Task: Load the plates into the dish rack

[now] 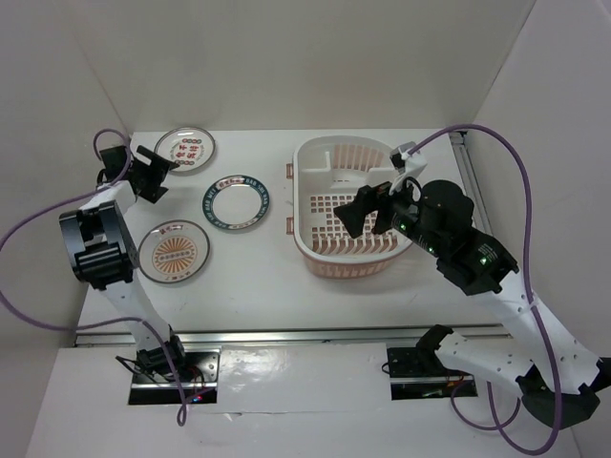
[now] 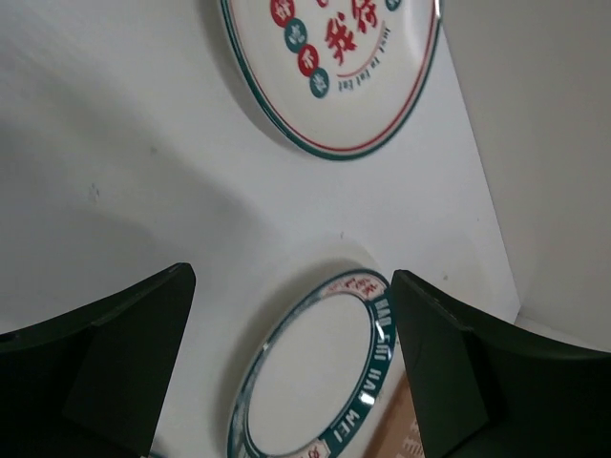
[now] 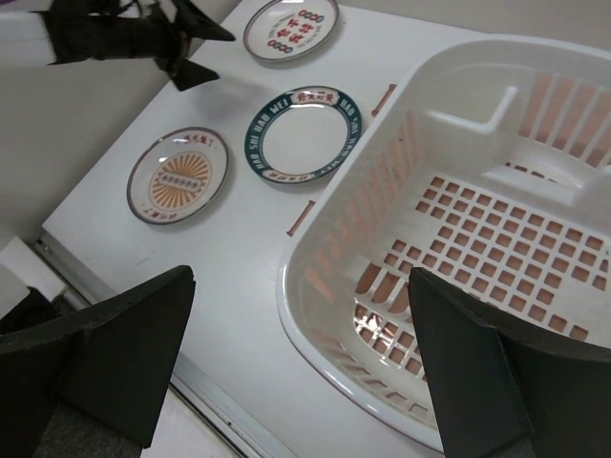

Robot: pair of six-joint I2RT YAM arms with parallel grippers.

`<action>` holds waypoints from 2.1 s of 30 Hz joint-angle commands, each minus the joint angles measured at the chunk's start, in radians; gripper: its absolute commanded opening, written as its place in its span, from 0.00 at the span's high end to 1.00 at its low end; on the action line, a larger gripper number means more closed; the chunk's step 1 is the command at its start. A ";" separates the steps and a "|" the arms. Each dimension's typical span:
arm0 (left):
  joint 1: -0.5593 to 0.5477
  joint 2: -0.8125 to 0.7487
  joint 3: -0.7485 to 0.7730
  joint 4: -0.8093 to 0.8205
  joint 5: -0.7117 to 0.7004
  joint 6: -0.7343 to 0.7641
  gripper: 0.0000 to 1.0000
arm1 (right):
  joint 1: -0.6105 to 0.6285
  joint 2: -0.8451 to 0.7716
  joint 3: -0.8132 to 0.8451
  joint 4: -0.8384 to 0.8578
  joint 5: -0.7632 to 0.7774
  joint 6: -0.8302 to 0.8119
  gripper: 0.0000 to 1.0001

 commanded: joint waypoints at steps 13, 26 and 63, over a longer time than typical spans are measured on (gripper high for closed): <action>0.014 0.436 0.421 0.150 0.006 -0.065 0.09 | 0.048 0.097 -0.008 0.106 -0.063 -0.035 0.00; -0.018 0.561 0.559 0.068 -0.041 -0.092 0.53 | 0.123 0.164 0.014 0.147 0.019 -0.044 0.00; -0.012 -0.451 0.132 0.024 0.385 0.041 1.00 | -0.130 0.267 0.145 0.417 -0.303 -0.026 0.00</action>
